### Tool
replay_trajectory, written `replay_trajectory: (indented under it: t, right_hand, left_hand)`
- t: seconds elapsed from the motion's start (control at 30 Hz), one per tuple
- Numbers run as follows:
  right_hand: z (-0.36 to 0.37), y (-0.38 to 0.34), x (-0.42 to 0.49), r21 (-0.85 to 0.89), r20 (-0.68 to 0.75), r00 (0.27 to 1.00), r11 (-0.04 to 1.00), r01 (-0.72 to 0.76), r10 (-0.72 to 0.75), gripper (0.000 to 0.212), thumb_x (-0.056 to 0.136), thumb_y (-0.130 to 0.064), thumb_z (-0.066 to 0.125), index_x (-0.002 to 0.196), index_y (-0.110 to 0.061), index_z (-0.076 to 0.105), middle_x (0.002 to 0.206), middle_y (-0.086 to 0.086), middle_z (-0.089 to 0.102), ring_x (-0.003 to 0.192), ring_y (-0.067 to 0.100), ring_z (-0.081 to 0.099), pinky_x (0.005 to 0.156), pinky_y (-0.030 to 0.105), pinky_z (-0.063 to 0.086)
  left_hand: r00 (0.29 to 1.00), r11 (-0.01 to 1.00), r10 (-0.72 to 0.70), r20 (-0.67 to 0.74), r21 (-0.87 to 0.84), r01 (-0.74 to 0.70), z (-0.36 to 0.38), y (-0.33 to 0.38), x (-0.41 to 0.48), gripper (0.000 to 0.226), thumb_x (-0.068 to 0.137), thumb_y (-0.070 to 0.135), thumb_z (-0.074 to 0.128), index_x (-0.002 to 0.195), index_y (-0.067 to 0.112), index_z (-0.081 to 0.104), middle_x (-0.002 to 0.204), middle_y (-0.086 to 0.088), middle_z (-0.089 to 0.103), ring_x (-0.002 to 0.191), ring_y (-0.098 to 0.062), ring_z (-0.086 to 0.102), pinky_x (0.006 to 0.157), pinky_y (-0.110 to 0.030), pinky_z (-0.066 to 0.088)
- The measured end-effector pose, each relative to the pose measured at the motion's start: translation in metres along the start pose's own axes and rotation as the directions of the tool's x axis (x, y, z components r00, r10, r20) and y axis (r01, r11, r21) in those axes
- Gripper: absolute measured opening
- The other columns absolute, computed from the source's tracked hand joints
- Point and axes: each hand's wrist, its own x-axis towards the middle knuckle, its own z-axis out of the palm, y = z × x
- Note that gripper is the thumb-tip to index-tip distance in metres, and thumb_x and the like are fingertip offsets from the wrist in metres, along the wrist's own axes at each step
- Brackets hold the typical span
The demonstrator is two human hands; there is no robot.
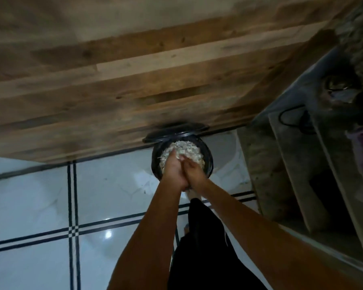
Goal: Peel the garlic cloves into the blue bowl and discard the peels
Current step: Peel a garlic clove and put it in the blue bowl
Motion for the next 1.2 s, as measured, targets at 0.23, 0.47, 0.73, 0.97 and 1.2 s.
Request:
replay_trajectory:
  t: [0.23, 0.47, 0.73, 0.97, 1.2]
  right_hand:
    - [-0.020, -0.016, -0.017, -0.026, 0.031, 0.978, 0.978, 0.206, -0.206, 0.037, 0.101, -0.011, 0.033, 0.135, -0.006, 0.048, 0.125, 0.005, 0.053, 0.119, 0.017, 0.049, 0.089, 0.013, 0.033]
    - [-0.137, -0.020, -0.117, 0.478, -0.417, 0.897, 0.804, 0.355, -0.148, 0.008, 0.092, -0.003, 0.056, 0.093, -0.001, 0.063, 0.082, 0.007, 0.061, 0.084, 0.021, 0.056, 0.073, 0.021, 0.046]
    - [-0.301, 0.058, -0.313, 0.608, -0.757, 0.653, 0.352, 0.711, -0.012, 0.015, 0.093, -0.005, 0.053, 0.080, -0.003, 0.060, 0.072, 0.009, 0.062, 0.068, 0.017, 0.061, 0.064, 0.023, 0.054]
    - [-0.424, 0.196, -0.447, 0.418, -0.908, 0.388, 0.274, 0.866, 0.159, 0.019, 0.090, 0.003, 0.055, 0.072, -0.003, 0.058, 0.055, 0.003, 0.063, 0.052, 0.010, 0.063, 0.057, 0.020, 0.053]
    - [-0.502, 0.322, -0.506, 0.378, -0.924, 0.285, 0.720, 0.582, 0.255, 0.025, 0.079, 0.012, 0.060, 0.075, -0.012, 0.061, 0.071, 0.004, 0.060, 0.062, 0.014, 0.055, 0.058, 0.025, 0.046]
  left_hand:
    - [0.994, 0.996, 0.074, 0.085, -0.054, -0.069, 0.020, -0.003, -0.026, 0.049, 0.099, 0.045, 0.032, 0.123, 0.007, 0.052, 0.121, -0.012, 0.052, 0.116, -0.019, 0.046, 0.094, -0.029, 0.036]
    - [0.892, 0.805, 0.412, 0.187, 0.383, -0.453, 0.096, -0.056, -0.106, 0.031, 0.099, 0.016, 0.042, 0.125, 0.001, 0.052, 0.113, -0.009, 0.061, 0.115, -0.027, 0.055, 0.087, -0.028, 0.044]
    - [0.720, 0.595, 0.112, 0.685, 0.534, -0.601, 0.217, -0.257, -0.214, 0.019, 0.097, 0.007, 0.044, 0.085, 0.014, 0.056, 0.073, 0.000, 0.062, 0.063, -0.010, 0.058, 0.060, -0.019, 0.045]
    - [0.579, 0.462, -0.297, 0.759, 0.645, -0.609, 0.253, -0.483, -0.274, 0.019, 0.096, 0.003, 0.043, 0.084, 0.012, 0.055, 0.074, -0.003, 0.060, 0.049, -0.003, 0.060, 0.052, -0.014, 0.048]
    - [0.536, 0.157, -0.398, 0.744, 0.631, -0.759, 0.262, -0.628, -0.276, 0.020, 0.091, -0.001, 0.052, 0.080, 0.015, 0.058, 0.070, -0.003, 0.058, 0.053, -0.005, 0.054, 0.051, -0.016, 0.043]
